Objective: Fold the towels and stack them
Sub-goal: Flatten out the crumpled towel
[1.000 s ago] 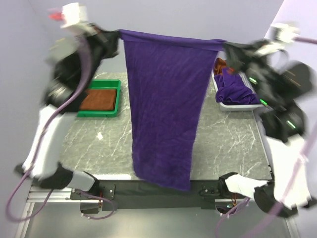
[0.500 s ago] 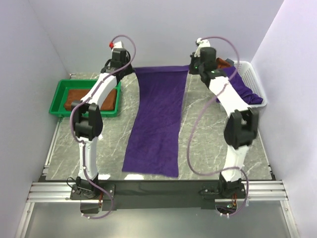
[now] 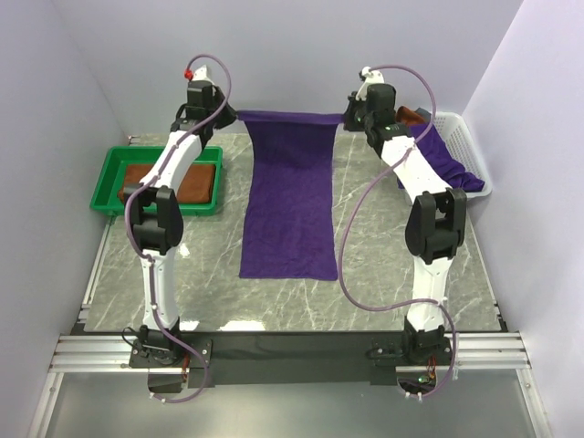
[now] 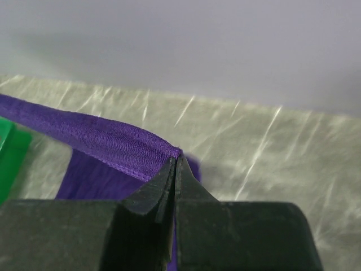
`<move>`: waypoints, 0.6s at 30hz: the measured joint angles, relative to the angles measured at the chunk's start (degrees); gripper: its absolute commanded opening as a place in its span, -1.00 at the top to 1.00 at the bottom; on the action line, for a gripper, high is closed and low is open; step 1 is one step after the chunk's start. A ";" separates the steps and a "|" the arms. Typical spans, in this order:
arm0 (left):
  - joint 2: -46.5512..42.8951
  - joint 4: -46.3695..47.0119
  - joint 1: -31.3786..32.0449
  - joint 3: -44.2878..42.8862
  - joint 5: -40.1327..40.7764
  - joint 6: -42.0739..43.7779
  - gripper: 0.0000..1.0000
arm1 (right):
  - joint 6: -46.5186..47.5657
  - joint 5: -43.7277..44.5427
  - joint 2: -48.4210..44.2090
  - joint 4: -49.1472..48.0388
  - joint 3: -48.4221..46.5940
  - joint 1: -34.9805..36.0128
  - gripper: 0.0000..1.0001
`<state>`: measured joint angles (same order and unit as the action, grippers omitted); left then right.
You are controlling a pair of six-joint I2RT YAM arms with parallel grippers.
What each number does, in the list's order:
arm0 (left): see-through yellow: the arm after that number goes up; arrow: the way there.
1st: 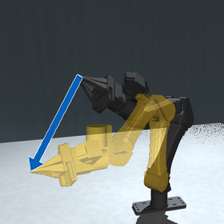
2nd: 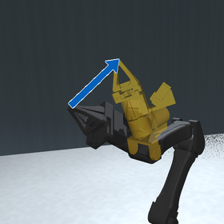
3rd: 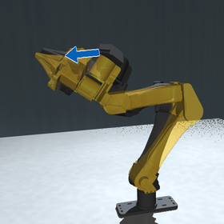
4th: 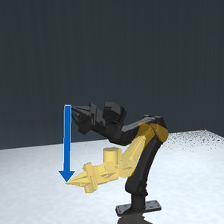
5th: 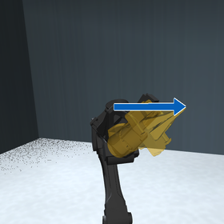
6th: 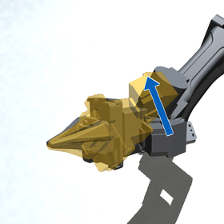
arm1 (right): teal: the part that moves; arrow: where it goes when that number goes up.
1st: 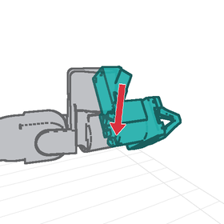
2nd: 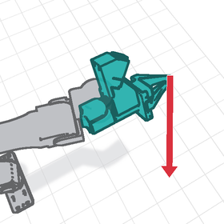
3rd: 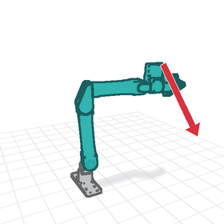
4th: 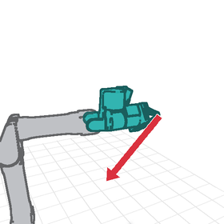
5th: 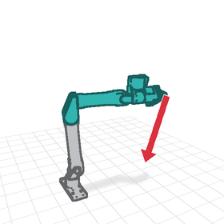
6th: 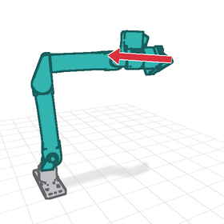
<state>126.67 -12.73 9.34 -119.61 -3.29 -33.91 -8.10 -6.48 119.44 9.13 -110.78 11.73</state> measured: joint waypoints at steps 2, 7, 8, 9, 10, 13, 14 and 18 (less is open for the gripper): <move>-1.18 -0.72 -0.37 2.93 -1.49 -0.44 0.99 | -1.81 -1.38 -1.29 1.46 2.29 -0.02 1.00; -4.74 -7.63 -0.68 9.57 -4.83 -1.92 0.99 | -7.15 -5.09 -6.43 7.54 9.18 -0.20 1.00; -5.57 -8.92 -0.70 10.91 -5.22 -2.23 0.99 | -8.11 -5.81 -7.76 8.79 10.78 -0.26 1.00; -6.75 -10.27 -0.74 12.66 -5.60 -2.40 0.99 | -9.07 -6.58 -9.22 9.84 12.57 -0.28 1.00; -7.78 -11.61 -0.79 14.05 -5.90 -2.71 0.99 | -10.14 -7.21 -10.73 10.80 14.53 -0.33 1.00; -11.91 -14.91 -1.09 19.87 -6.71 -3.37 0.99 | -12.31 -8.87 -14.64 14.34 19.58 -0.37 1.00; -13.25 -16.20 -1.20 21.57 -7.10 -3.45 0.99 | -12.98 -9.66 -15.76 15.19 21.42 -0.37 1.00; -19.37 -17.88 -1.42 30.16 -8.57 -4.35 0.99 | -15.37 -13.03 -20.46 16.48 31.23 -0.37 1.00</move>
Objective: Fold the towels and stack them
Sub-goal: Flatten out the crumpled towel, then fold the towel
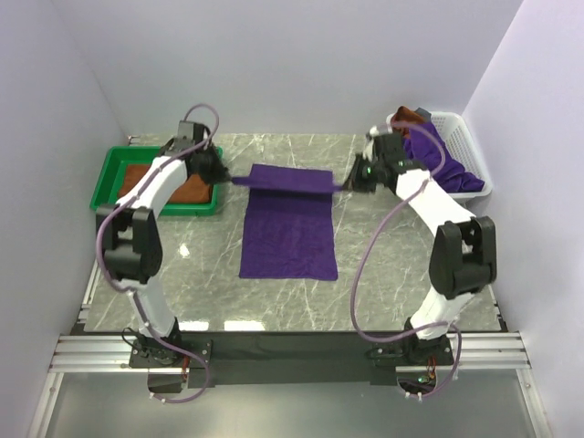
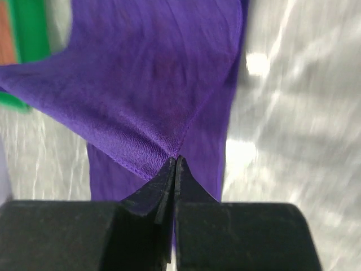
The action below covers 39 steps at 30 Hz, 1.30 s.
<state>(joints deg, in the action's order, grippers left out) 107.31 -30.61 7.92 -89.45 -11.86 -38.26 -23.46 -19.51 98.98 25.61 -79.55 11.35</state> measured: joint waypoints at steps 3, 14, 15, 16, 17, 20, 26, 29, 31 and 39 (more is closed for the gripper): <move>-5.97 -0.37 0.00 8.26 -1.42 -0.68 0.99 | -1.92 -2.40 -4.48 0.20 9.16 0.02 1.00; -17.35 -0.44 0.02 24.74 -3.96 -1.95 0.99 | -4.46 -5.14 -14.21 -0.94 20.70 0.13 1.00; -17.35 -0.46 0.02 24.68 -3.96 -1.95 0.99 | -4.57 -5.03 -14.21 -0.92 20.52 0.13 1.00; -17.35 -0.61 0.02 24.41 -3.98 -1.95 0.99 | -4.57 -4.98 -14.21 -0.70 20.28 0.13 1.00; -17.35 -0.92 0.02 24.00 -3.96 -1.95 0.99 | -4.59 -4.90 -14.21 -0.28 19.65 0.13 1.00; -17.55 -2.27 0.02 21.90 -3.93 -1.97 0.99 | -4.59 -4.28 -14.43 0.48 17.27 0.13 1.00; -23.61 -2.40 0.48 21.86 -3.19 -3.15 0.99 | -5.46 -3.93 -19.32 0.09 18.12 1.51 1.00; -29.40 -0.31 1.62 27.61 -2.43 -4.48 0.99 | -6.08 -3.91 -23.30 -1.84 23.47 3.08 1.00; -32.52 2.54 3.10 33.24 -1.81 -5.70 0.99 | -6.73 -3.93 -25.05 -4.04 28.87 4.02 1.00; -32.59 7.69 8.44 51.78 -0.76 -9.86 0.99 | -7.56 -2.71 -24.02 -6.32 44.59 4.63 1.00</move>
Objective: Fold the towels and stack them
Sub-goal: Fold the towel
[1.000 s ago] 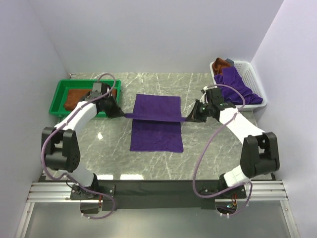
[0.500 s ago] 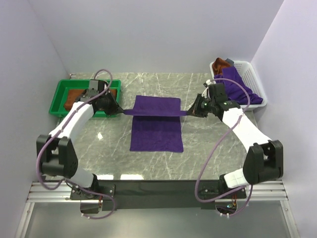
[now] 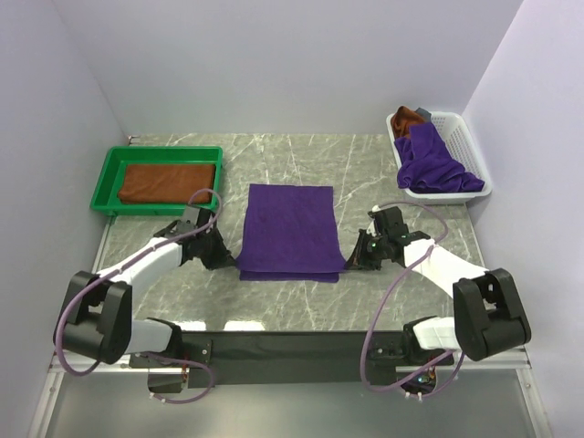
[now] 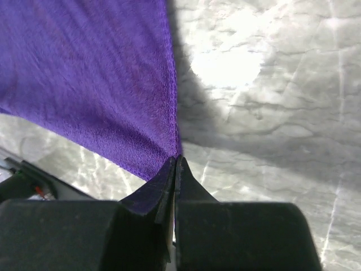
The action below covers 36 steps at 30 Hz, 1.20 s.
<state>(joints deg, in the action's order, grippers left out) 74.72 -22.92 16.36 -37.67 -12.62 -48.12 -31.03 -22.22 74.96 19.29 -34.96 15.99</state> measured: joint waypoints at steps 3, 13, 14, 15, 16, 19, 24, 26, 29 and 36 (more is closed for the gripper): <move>1.01 1.81 0.02 1.73 0.48 -0.83 0.99 | 0.22 0.48 1.27 -1.79 0.13 0.00 1.00; 2.01 4.92 0.50 2.73 1.44 -1.11 0.99 | 0.44 0.76 3.43 -4.31 0.11 0.00 1.00; 2.25 4.83 0.50 2.71 1.53 -1.11 0.99 | 0.44 0.76 3.43 -4.24 0.09 0.00 1.00; 2.45 4.52 0.52 2.54 1.62 -1.11 0.99 | 0.46 0.76 3.43 -4.11 0.00 0.00 1.00; 2.64 4.17 0.52 2.19 1.75 -1.11 0.99 | 0.48 0.76 3.41 -3.82 -0.26 0.00 1.00; 3.21 1.90 0.61 -0.98 2.43 -0.87 0.99 | 0.66 0.81 3.21 -2.58 -1.88 0.00 1.00; 3.65 -2.36 0.61 -10.56 4.57 0.02 0.99 | 0.68 1.18 0.81 0.44 -6.32 0.00 1.00; 2.93 -2.93 0.61 -12.48 5.03 0.46 0.99 | 0.70 1.25 -1.07 1.05 -7.17 0.02 1.00; 0.46 -3.78 0.72 -11.61 4.92 0.66 0.99 | 0.61 1.42 -4.00 1.44 -6.62 0.31 1.00; 0.28 -3.10 2.93 -1.84 3.41 0.22 0.99 | -1.66 1.70 -2.51 -0.39 1.46 2.99 1.00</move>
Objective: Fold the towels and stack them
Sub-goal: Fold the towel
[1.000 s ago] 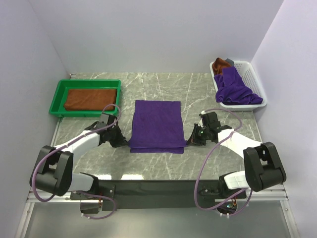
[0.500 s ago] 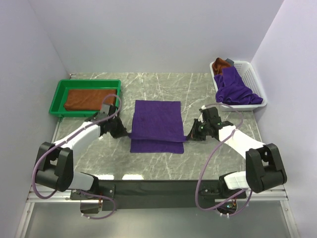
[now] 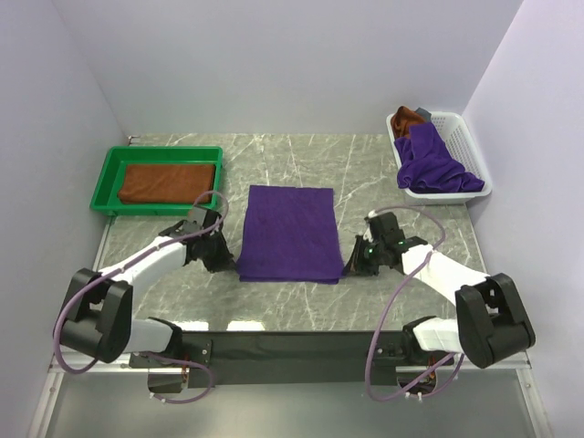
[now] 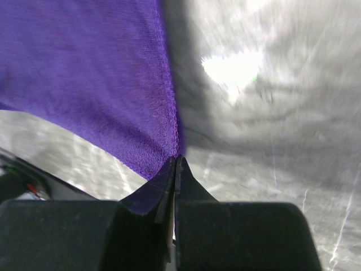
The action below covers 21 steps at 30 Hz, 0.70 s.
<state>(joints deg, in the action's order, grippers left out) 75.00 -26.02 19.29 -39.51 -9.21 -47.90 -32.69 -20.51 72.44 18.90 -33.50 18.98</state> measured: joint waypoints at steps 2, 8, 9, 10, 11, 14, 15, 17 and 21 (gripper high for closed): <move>0.76 -0.02 0.59 1.42 0.00 -0.02 0.99 | -0.55 0.35 0.98 0.13 1.33 0.92 1.00; 1.90 0.37 1.68 1.73 0.66 0.07 0.99 | -0.74 1.90 1.70 -0.09 1.75 1.38 0.95; 1.90 0.48 1.90 1.84 0.79 0.04 0.98 | -0.74 2.19 1.79 -0.09 1.75 1.38 0.89; 1.90 0.61 2.14 1.95 1.09 0.02 0.96 | -0.79 2.40 1.90 -0.11 1.75 1.38 0.85; 1.92 0.81 2.29 2.12 1.18 -0.02 0.95 | -0.79 2.54 2.05 -0.13 1.75 1.38 0.78; 1.92 1.33 2.64 2.97 1.66 -0.20 0.74 | -0.74 2.91 2.36 -0.11 1.75 1.42 0.42; 1.92 1.33 2.67 3.32 1.90 -0.42 0.61 | -0.59 3.04 2.36 -0.02 1.75 1.62 0.33; 1.90 1.09 2.67 3.67 2.40 -0.90 0.45 | -0.55 3.37 2.27 0.28 1.75 1.99 0.13; 0.22 -0.42 2.99 3.67 3.72 -1.40 -0.38 | -0.07 4.83 -0.50 3.23 1.68 4.00 -0.01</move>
<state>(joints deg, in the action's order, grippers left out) 75.22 -26.44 22.28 -35.83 -5.50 -49.30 -32.75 -15.68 71.94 22.13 -31.81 22.98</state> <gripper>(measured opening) 0.474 0.493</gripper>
